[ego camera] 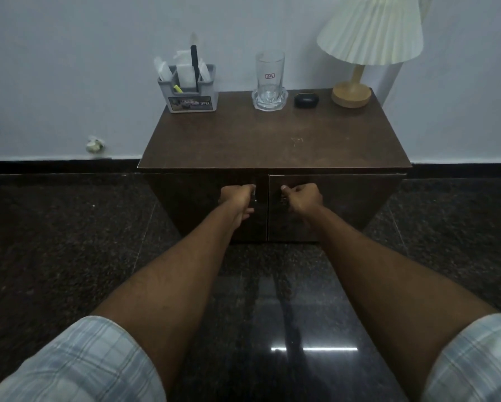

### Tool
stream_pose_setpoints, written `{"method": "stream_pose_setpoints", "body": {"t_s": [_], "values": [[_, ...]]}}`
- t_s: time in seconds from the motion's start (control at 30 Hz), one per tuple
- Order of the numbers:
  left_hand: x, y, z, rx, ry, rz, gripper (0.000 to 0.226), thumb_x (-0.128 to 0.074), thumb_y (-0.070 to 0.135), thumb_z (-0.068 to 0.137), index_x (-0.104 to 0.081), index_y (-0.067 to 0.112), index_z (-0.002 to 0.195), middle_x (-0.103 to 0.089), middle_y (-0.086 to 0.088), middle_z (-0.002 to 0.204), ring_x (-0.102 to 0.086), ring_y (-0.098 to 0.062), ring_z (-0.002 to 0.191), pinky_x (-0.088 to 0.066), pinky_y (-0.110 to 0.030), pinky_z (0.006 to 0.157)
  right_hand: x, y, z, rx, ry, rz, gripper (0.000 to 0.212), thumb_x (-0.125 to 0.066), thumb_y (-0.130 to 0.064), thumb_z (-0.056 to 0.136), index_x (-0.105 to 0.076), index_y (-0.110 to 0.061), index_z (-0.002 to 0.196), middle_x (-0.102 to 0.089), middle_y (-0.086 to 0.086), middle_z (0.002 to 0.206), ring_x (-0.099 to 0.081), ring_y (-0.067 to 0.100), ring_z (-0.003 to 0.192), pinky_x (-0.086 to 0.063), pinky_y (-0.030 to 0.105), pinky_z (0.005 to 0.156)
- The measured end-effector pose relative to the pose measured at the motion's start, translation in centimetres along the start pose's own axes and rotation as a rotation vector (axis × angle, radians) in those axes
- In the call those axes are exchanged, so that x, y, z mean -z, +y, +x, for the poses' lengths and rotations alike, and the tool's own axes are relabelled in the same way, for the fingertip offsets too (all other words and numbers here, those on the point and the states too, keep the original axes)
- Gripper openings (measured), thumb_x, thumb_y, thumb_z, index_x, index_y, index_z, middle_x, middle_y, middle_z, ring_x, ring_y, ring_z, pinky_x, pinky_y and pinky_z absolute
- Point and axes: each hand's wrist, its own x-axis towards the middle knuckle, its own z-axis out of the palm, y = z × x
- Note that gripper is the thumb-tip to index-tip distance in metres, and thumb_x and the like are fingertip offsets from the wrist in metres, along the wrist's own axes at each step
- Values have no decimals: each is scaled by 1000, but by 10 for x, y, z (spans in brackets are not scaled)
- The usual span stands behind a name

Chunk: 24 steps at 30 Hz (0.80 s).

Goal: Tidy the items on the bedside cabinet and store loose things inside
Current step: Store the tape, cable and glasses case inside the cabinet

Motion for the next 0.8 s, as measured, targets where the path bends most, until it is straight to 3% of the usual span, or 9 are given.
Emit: {"method": "stream_pose_setpoints", "body": {"t_s": [0.23,0.4,0.5,0.57,0.63,0.8], "values": [[3,-1,4,25,-33,-68,36,-64,36,93,-61,18,124,-69,-5,113,-70,-20,94,-57,-39,92,-3,8,4,29,23,10,39,-69,-42,87,-73,-4,78,-74,11,78,-72,28,80,-59,44,84],[-1,-7,3,1,-10,-115,33,-66,36,92,-65,20,120,-69,-4,110,-69,-20,94,-57,-41,90,-6,8,1,16,57,50,38,-69,-42,87,-72,-5,79,-70,8,69,-70,26,76,-58,37,80],[-8,-16,7,-67,38,-108,22,-64,39,93,-68,21,106,-71,-3,107,-70,-20,94,-58,-37,81,-11,9,0,1,102,84,36,-69,-41,86,-70,-8,72,-67,2,66,-67,23,75,-49,28,68],[-11,-21,10,-98,68,-112,19,-64,41,93,-69,22,96,-72,-2,101,-71,-19,91,-57,-34,71,-13,12,1,7,126,87,37,-68,-42,86,-66,-14,63,-66,-1,66,-64,21,75,-41,24,67],[-11,-24,13,-108,82,-127,19,-67,42,91,-68,24,88,-71,0,93,-71,-16,84,-57,-32,68,-14,15,3,31,119,59,39,-66,-45,88,-64,-18,60,-67,0,69,-62,19,76,-43,25,70],[-6,-21,15,-56,90,-135,24,-73,41,87,-67,22,99,-69,1,93,-69,-14,83,-56,-28,60,-11,15,6,43,93,-1,39,-65,-47,88,-66,-20,60,-66,-6,66,-64,17,78,-38,23,67]]}}
